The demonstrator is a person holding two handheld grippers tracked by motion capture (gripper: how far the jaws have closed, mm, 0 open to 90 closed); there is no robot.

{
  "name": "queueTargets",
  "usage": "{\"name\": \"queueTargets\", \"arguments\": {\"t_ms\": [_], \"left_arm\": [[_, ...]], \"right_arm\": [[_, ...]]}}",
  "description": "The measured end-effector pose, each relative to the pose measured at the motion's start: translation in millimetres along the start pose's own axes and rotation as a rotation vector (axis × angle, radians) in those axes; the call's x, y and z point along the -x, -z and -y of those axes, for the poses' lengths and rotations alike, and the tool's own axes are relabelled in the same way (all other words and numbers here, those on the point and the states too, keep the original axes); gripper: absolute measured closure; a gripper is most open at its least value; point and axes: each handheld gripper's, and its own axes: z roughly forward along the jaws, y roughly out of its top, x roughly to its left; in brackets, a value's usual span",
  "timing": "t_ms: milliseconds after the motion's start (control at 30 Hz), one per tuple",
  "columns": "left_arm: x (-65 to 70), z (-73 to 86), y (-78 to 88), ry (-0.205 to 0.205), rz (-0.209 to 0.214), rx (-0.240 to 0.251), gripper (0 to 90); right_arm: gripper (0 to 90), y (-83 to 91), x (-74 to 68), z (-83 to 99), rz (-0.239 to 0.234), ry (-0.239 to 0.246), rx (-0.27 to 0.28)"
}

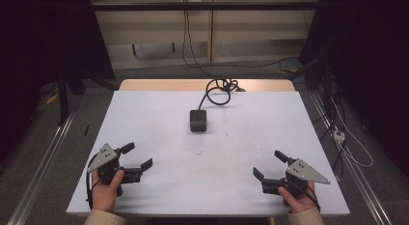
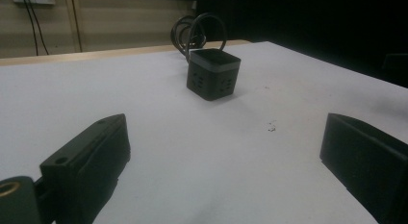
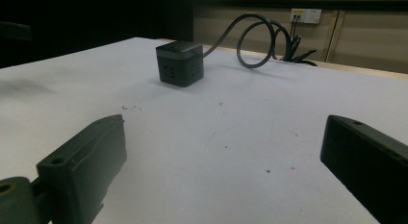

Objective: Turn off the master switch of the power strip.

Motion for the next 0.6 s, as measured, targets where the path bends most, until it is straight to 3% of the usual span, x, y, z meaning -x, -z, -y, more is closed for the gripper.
{"name": "queueTargets", "arguments": {"t_ms": [333, 600], "left_arm": [[5.4, -7.7, -12.2, 0.011, 0.019, 0.02, 3.2], [6.3, -11.3, -21.3, 0.012, 0.022, 0.008, 3.2]], "right_arm": [[1.9, -1.1, -1.2, -1.2, -0.001, 0.003, 0.001], [1.9, -0.3, 0.9, -1.0, -0.002, -0.006, 0.003]]}}
